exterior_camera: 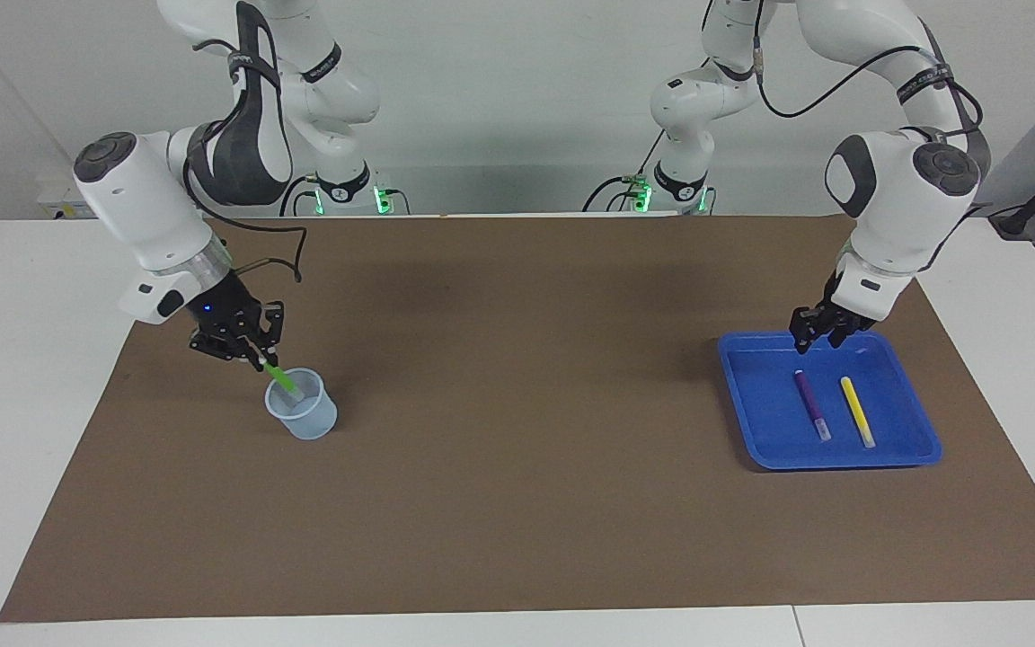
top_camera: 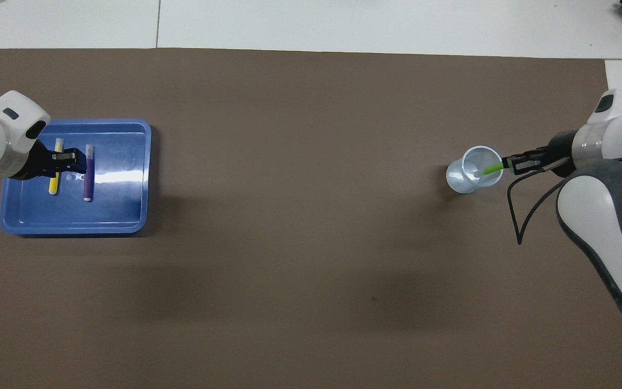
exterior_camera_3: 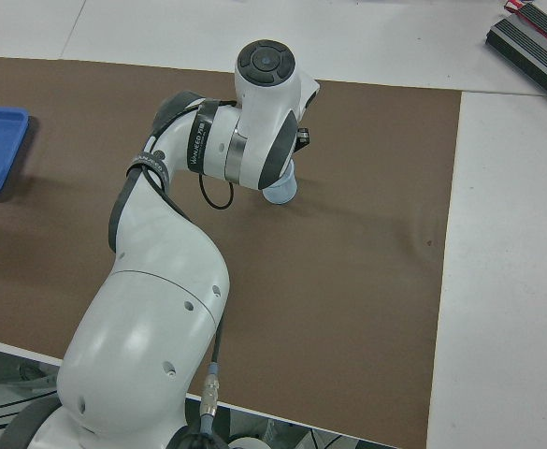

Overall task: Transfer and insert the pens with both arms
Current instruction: 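Insert the green pen into the cup while the left gripper grasps the purple pen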

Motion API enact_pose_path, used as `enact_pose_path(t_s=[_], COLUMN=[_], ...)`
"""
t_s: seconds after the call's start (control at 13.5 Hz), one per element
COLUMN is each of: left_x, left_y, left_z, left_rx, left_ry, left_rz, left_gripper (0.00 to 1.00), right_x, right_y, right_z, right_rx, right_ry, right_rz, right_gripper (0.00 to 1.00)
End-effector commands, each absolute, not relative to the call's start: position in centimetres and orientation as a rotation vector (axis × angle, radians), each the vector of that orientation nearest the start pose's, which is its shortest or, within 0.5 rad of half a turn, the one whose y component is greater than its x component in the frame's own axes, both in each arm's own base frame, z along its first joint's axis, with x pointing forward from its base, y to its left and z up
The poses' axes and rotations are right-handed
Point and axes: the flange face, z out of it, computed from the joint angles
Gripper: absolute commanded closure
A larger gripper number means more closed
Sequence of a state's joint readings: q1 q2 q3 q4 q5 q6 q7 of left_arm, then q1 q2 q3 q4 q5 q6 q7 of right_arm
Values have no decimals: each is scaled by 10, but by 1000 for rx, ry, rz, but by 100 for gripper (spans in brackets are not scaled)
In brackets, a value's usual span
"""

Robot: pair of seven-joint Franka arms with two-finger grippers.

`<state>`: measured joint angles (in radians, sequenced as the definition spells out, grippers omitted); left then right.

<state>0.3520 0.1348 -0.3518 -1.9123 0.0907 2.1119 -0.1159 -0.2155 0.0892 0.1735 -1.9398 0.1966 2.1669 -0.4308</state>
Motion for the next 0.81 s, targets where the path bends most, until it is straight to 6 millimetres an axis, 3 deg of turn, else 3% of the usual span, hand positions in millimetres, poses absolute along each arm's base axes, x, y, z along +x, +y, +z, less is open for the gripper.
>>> enact_pose_path(t_s=[0.0, 0.15, 0.22, 0.3, 0.37, 0.44, 0.52, 0.74], left_x=[601, 607, 610, 612, 614, 615, 615, 616], left_y=[15, 28, 30, 33, 34, 34, 34, 34], left_z=[415, 402, 395, 393, 390, 390, 390, 386], left_rx=[-3102, -3099, -3085, -3083, -3086, -3085, -3085, -3089], left_ry=[-87, -71, -49, -53, -53, -49, -49, -48], left_rz=[-161, -178, -183, -188, -192, -204, -204, -202], left_gripper=[41, 39, 32, 29, 26, 14, 2, 0], right_x=[593, 594, 594, 595, 596, 596, 596, 597], right_y=[-18, -15, -16, -17, -17, -18, -19, -23], right_z=[450, 450, 446, 447, 442, 441, 440, 442], right_rx=[-2976, -2977, -2977, -2978, -2977, -2978, -2978, -2980], right_ry=[-422, -409, -410, -407, -403, -398, -398, -386], right_rz=[-278, -273, -267, -273, -265, -265, -260, -265], right_gripper=[95, 95, 95, 85, 52, 1, 0, 0])
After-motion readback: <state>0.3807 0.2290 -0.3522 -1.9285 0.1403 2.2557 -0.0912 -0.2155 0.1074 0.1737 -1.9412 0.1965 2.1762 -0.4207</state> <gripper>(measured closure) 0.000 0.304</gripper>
